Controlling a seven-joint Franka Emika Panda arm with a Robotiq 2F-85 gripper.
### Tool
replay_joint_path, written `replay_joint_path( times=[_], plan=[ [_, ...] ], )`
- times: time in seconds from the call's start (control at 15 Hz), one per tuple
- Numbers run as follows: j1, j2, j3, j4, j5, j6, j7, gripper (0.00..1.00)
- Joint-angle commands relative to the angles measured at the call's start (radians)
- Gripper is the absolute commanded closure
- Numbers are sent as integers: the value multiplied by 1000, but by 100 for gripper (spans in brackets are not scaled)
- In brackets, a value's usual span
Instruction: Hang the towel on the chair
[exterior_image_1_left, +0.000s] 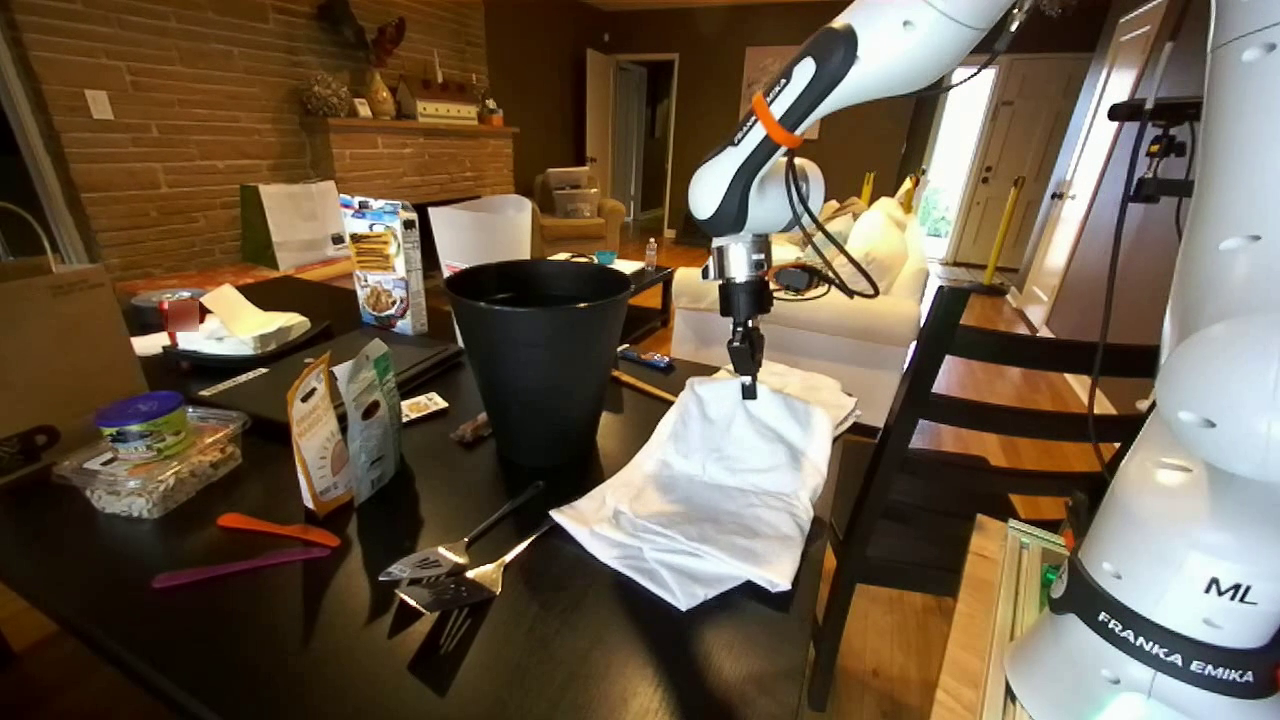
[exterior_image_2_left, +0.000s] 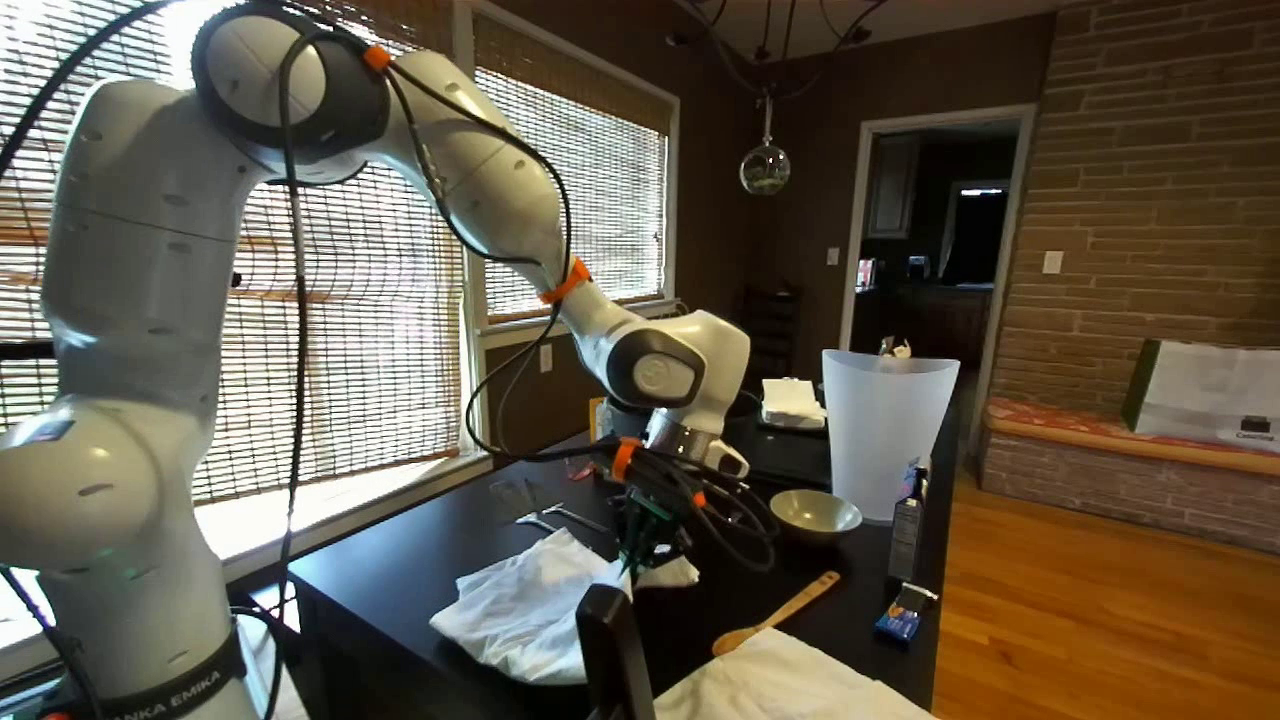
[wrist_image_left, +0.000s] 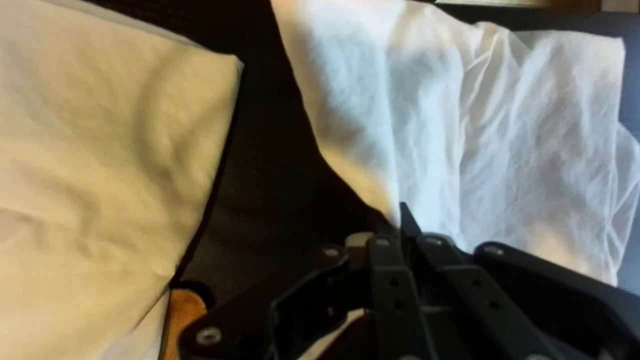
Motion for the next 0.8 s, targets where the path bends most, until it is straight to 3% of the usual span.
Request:
replay_joint_path(
  times=[0.0,0.27,0.73],
  plan=[
    [29,-124,-28,-44,-69,-103,44,99],
    [37,-224,-46,-38,-113,-217,33,99],
    [43,-337,-85,-13,-226,-319,9,99]
  ],
)
